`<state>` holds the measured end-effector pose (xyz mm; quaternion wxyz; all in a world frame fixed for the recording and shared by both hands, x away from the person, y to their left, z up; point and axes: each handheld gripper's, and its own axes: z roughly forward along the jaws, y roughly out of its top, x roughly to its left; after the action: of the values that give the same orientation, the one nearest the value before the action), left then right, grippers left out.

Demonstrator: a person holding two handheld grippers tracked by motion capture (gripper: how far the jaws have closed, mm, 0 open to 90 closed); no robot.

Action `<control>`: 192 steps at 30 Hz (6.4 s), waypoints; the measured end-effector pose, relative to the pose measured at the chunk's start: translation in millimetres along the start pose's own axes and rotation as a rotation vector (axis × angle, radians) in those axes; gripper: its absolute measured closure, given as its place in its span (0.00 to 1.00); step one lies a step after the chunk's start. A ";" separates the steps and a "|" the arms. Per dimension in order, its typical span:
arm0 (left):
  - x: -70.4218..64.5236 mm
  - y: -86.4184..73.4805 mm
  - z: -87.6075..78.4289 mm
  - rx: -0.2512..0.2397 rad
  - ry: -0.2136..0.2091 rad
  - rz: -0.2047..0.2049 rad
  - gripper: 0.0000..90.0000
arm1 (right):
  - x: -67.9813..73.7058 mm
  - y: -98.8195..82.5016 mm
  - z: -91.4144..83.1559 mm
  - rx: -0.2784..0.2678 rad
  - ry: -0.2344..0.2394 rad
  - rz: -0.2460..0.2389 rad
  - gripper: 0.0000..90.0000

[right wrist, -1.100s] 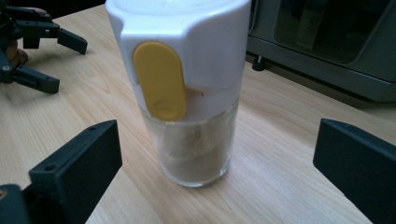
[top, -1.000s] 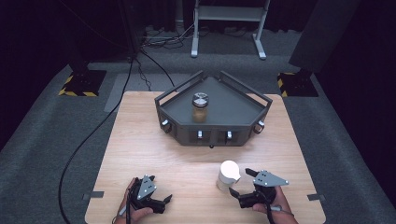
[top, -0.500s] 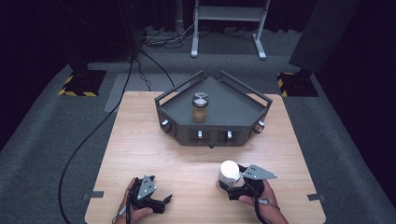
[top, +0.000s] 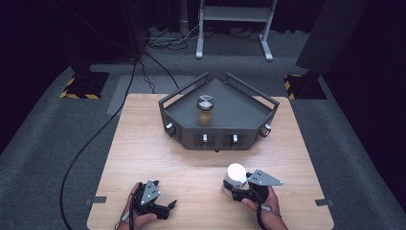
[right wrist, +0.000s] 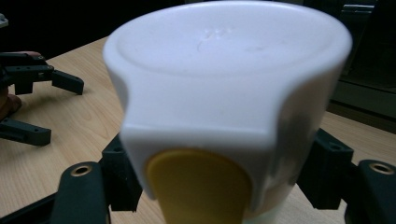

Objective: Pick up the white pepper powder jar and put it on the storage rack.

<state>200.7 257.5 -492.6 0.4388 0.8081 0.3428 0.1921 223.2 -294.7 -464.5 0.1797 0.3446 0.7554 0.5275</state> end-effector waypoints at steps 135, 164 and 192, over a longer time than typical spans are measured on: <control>-0.2 -0.1 0.3 -0.001 -0.004 0.004 0.01 | -66.1 182.6 64.4 -0.037 -0.291 -0.009 0.09; -0.3 -0.1 0.3 -0.002 -0.003 0.003 0.01 | -36.0 200.4 -40.7 -0.052 -0.302 -0.070 0.03; -0.7 -0.2 0.4 -0.002 0.001 0.000 0.01 | -24.6 118.8 -104.1 -0.083 -0.299 -0.084 0.03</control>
<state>200.4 256.8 -493.0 0.4395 0.8076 0.3429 0.1926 213.6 -357.8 -317.9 0.3262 0.3798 0.7114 0.4932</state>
